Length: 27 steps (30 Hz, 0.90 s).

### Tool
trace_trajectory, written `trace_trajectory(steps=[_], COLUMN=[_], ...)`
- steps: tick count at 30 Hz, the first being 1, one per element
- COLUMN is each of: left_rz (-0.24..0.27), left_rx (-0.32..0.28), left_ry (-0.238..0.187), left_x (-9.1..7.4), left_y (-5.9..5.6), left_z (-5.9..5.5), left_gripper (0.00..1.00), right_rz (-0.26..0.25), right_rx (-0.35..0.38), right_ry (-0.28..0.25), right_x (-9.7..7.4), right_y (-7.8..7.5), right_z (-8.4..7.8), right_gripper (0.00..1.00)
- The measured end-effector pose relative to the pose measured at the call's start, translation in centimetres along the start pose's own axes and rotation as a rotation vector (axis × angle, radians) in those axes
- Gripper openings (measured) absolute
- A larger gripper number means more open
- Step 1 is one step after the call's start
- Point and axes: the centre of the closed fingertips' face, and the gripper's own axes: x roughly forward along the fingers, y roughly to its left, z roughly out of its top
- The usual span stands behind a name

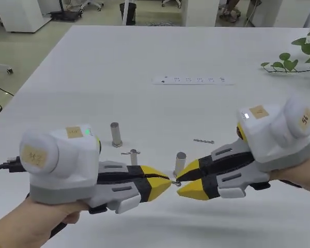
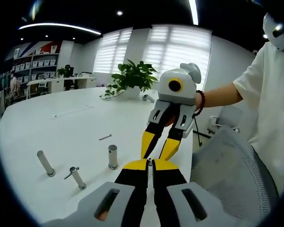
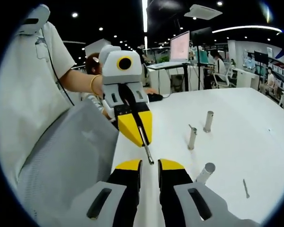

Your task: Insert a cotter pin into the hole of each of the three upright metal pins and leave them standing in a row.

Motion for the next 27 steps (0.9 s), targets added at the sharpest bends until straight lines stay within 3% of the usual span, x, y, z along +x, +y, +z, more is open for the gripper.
trace_trajectory(steps=[13, 18, 27], left_rz=[-0.061, -0.073, -0.076], left_rx=[0.065, 0.083, 0.083], left_ry=[-0.022, -0.011, -0.005], left_x=[0.1, 0.2, 0.4], left_y=[-1.4, -1.6, -1.5], left_z=[0.5, 0.3, 0.1], left_gripper=[0.00, 0.00, 0.01], right_rz=[0.060, 0.064, 0.061], right_rx=[0.015, 0.005, -0.075], right_ry=[-0.029, -0.029, 0.007], right_x=[0.2, 0.1, 0.0], right_y=[1.4, 1.5, 1.6], right_z=[0.5, 0.5, 0.2], right_gripper=[0.10, 0.07, 0.04])
